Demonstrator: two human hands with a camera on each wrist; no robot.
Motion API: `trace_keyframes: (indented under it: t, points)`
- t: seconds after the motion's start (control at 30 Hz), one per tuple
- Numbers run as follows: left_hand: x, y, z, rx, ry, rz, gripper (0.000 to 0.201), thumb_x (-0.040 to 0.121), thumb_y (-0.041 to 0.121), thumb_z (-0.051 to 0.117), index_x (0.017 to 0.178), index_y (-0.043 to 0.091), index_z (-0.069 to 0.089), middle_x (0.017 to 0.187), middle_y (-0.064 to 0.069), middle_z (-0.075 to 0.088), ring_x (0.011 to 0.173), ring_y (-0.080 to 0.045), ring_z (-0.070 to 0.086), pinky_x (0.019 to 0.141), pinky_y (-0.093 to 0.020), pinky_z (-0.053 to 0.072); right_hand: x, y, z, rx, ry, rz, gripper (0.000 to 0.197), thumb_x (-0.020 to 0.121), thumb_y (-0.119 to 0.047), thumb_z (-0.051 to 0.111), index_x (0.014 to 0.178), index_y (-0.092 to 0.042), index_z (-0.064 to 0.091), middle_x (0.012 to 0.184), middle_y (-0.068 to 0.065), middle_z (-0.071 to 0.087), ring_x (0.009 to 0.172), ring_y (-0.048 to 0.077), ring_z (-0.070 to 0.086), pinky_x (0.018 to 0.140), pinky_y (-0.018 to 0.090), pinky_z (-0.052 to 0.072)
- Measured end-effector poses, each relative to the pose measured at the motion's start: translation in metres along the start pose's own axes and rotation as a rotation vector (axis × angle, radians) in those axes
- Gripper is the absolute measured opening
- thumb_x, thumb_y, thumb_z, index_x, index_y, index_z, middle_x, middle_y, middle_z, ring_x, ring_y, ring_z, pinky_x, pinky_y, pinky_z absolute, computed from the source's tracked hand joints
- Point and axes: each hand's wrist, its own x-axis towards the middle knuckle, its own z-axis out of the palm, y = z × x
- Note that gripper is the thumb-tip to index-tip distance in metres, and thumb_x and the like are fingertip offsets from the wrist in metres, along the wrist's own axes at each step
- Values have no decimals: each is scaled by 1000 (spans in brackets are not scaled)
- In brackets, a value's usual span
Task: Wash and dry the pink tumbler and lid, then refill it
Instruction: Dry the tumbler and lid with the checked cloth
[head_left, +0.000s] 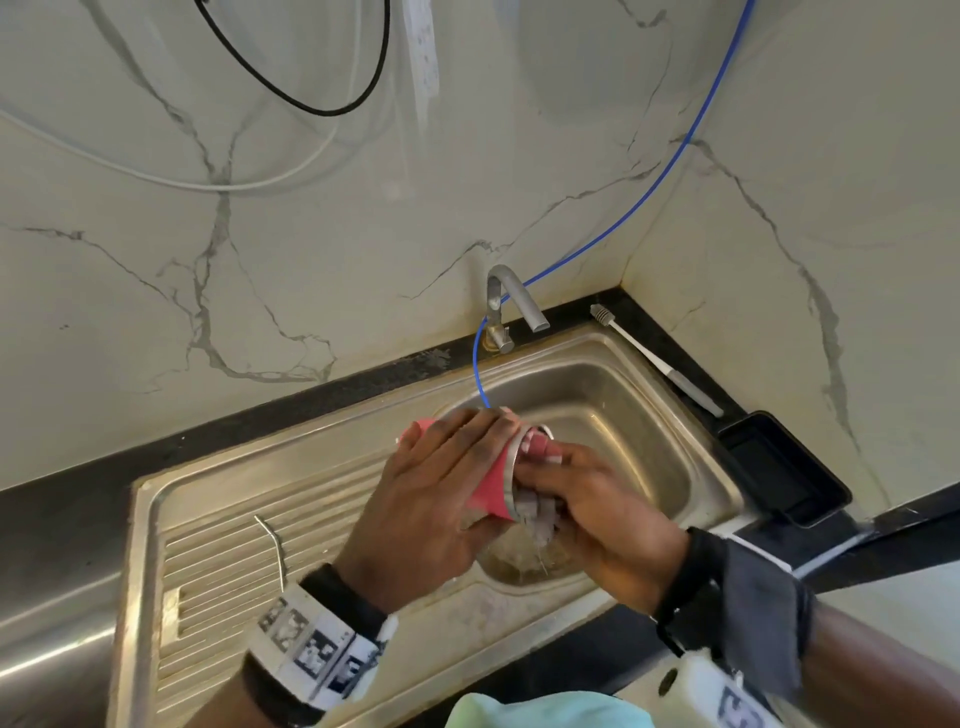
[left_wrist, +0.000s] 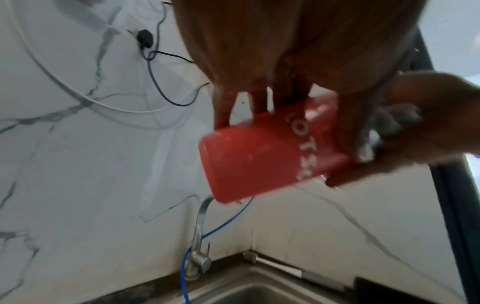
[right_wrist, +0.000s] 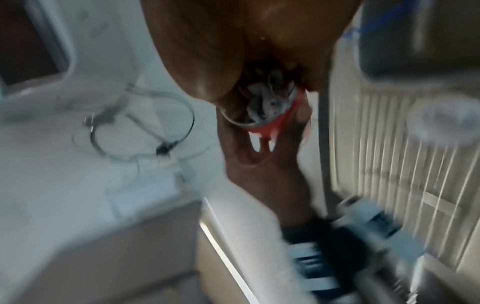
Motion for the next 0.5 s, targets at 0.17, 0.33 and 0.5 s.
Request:
trace_keyframes:
  t: [0.17, 0.33, 0.5]
  points:
    - [-8, 21, 18, 160, 115, -93, 78, 92, 43, 65, 159, 17, 36, 161, -7, 45, 151, -33, 42, 111, -72, 42, 2, -9, 5, 195, -6, 23, 28, 105, -19, 53, 112, -2, 75, 107, 19, 74, 96, 26, 73, 91, 36, 60]
    - [-1, 23, -6, -4, 16, -141, 82, 80, 53, 79, 147, 24, 42, 156, 1, 47, 145, -26, 48, 106, -67, 49, 0, -12, -9, -327, -35, -141, 33, 100, 3, 56, 81, -19, 71, 74, 3, 65, 64, 18, 58, 63, 35, 47]
    - [16, 22, -23, 107, -219, -201, 100, 77, 78, 59, 161, 34, 29, 160, 16, 42, 150, -10, 38, 116, -78, 31, 0, -18, -7, -601, -144, -137, 16, 99, 3, 59, 102, -10, 67, 89, -3, 69, 78, 10, 63, 70, 27, 50]
